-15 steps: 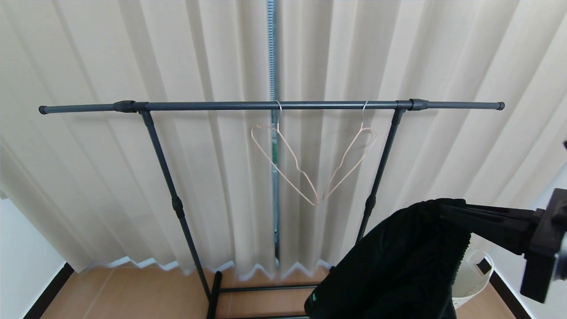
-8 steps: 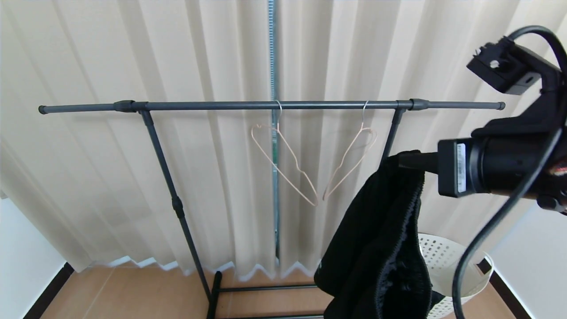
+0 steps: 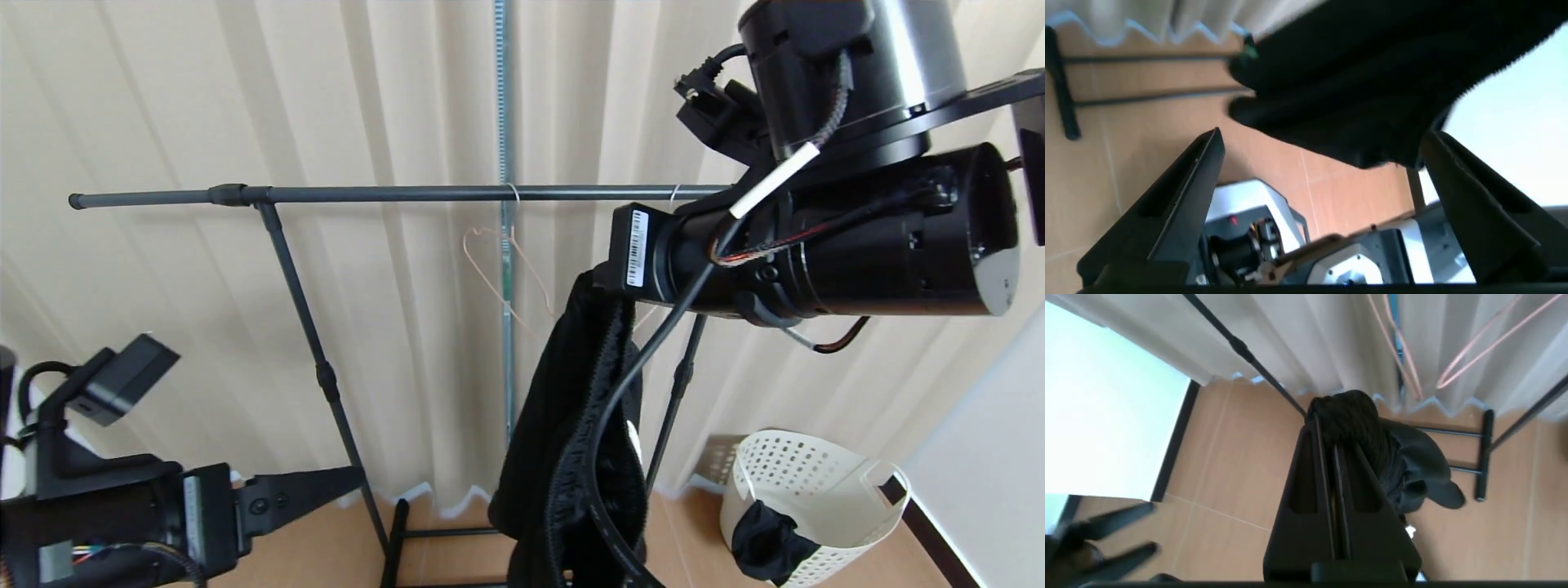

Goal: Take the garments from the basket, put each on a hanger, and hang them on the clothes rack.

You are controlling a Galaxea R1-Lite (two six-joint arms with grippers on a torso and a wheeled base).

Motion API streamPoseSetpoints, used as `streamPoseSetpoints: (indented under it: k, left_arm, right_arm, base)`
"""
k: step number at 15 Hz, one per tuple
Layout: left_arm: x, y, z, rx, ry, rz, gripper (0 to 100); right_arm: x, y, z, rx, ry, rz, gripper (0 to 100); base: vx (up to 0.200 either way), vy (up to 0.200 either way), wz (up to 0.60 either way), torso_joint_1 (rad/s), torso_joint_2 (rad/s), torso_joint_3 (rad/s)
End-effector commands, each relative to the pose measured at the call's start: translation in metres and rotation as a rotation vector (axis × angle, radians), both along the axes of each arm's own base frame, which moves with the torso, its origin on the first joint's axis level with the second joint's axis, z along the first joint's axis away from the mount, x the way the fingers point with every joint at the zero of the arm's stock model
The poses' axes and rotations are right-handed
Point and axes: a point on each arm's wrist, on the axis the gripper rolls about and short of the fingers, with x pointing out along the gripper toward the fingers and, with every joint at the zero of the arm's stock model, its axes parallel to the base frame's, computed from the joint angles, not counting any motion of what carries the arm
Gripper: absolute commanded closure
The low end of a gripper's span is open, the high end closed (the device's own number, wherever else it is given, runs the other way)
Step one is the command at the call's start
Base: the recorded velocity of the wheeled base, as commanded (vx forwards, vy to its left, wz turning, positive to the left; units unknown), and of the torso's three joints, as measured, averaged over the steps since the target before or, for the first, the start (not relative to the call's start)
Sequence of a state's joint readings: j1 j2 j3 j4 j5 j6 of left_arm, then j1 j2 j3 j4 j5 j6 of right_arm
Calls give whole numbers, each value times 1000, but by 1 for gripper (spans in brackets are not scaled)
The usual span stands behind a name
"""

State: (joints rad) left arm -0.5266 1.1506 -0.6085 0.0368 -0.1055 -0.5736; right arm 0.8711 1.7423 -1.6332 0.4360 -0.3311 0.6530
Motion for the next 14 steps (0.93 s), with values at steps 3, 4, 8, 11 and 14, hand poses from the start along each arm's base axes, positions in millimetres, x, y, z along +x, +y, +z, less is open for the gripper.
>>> streamPoseSetpoints:
  k: [3, 4, 8, 11, 14]
  left_arm:
    - [26, -53, -22, 50, 127, -131, 0]
    - [29, -61, -27, 53, 131, -144, 0]
    - [30, -82, -35, 41, 127, -203, 0]
    - [39, -99, -50, 58, 127, -215, 0]
    - [60, -117, -72, 129, 101, -120, 0]
  right_arm:
    - [10, 30, -8, 38, 25, 6, 100]
    - [9, 34, -6, 55, 25, 9, 100]
    - [14, 50, -10, 77, 30, 8, 100]
    - [17, 59, -8, 102, 23, 7, 100]
    - [16, 59, -8, 107, 27, 4, 100]
  base:
    - [0, 0, 0, 0, 0, 0]
    - [0, 0, 0, 0, 0, 0]
    - [0, 0, 0, 0, 0, 0]
    - [0, 0, 0, 0, 0, 0]
    - [0, 0, 0, 0, 0, 0]
